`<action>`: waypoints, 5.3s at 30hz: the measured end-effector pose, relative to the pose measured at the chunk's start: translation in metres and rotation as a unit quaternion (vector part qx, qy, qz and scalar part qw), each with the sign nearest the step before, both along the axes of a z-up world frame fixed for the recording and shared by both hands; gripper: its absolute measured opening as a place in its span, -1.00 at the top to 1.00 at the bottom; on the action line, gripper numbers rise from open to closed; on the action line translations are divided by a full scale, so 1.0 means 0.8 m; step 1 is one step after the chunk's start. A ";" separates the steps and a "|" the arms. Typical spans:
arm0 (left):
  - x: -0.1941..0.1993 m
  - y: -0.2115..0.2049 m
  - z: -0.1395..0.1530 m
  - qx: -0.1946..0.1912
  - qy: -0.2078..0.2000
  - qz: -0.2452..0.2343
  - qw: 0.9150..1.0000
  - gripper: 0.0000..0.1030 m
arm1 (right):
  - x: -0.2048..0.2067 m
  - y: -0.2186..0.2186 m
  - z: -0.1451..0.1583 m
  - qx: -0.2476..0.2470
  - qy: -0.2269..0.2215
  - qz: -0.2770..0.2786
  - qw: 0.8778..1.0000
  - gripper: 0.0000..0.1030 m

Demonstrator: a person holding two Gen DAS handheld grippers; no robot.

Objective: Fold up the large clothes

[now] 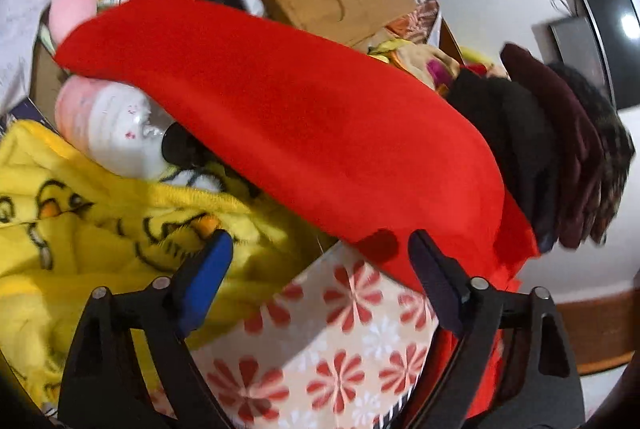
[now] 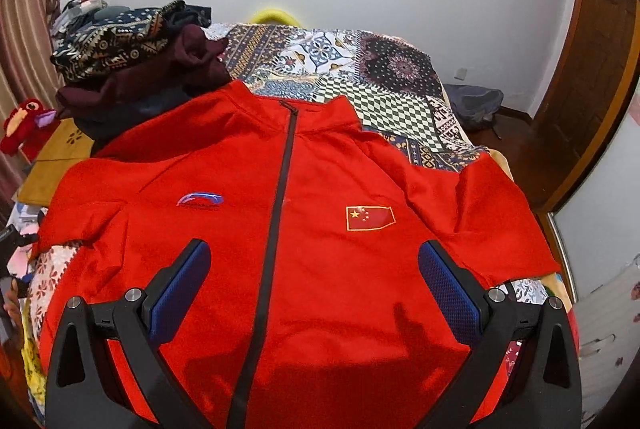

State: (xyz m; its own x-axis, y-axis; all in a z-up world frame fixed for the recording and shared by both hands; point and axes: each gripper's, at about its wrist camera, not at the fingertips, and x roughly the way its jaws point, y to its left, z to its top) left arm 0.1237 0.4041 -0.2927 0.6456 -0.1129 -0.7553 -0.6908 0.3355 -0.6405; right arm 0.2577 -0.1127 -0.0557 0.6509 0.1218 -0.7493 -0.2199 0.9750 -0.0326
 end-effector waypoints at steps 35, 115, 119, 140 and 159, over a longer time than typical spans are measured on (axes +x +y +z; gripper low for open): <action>0.133 -0.129 0.289 0.338 -0.140 -0.145 0.919 0.96 | 0.007 -0.044 0.035 0.007 -0.039 0.001 0.999 -1.00; 0.083 -0.151 0.139 0.327 0.013 -0.320 0.889 -0.18 | 0.037 0.270 -0.057 -0.069 0.080 0.360 0.927 0.88; 0.102 -0.174 0.130 0.333 0.025 -0.347 0.876 -0.18 | 0.071 0.235 -0.008 -0.025 0.045 0.317 0.947 0.89; 0.214 -0.274 0.063 0.435 0.119 -0.381 0.807 -0.25 | 0.141 -0.042 0.040 0.071 0.003 0.058 0.996 0.89; 0.195 -0.222 0.063 0.379 0.116 -0.320 0.860 -0.30 | 0.099 -0.167 -0.071 0.092 0.156 -0.016 0.983 0.87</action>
State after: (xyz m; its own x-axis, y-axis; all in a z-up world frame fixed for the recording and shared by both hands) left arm 0.2800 0.2266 -0.2420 0.4563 0.1930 -0.8686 -0.2890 0.9554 0.0605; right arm 0.3370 -0.2462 -0.1128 0.3986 0.2568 -0.8804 -0.1602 0.9647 0.2088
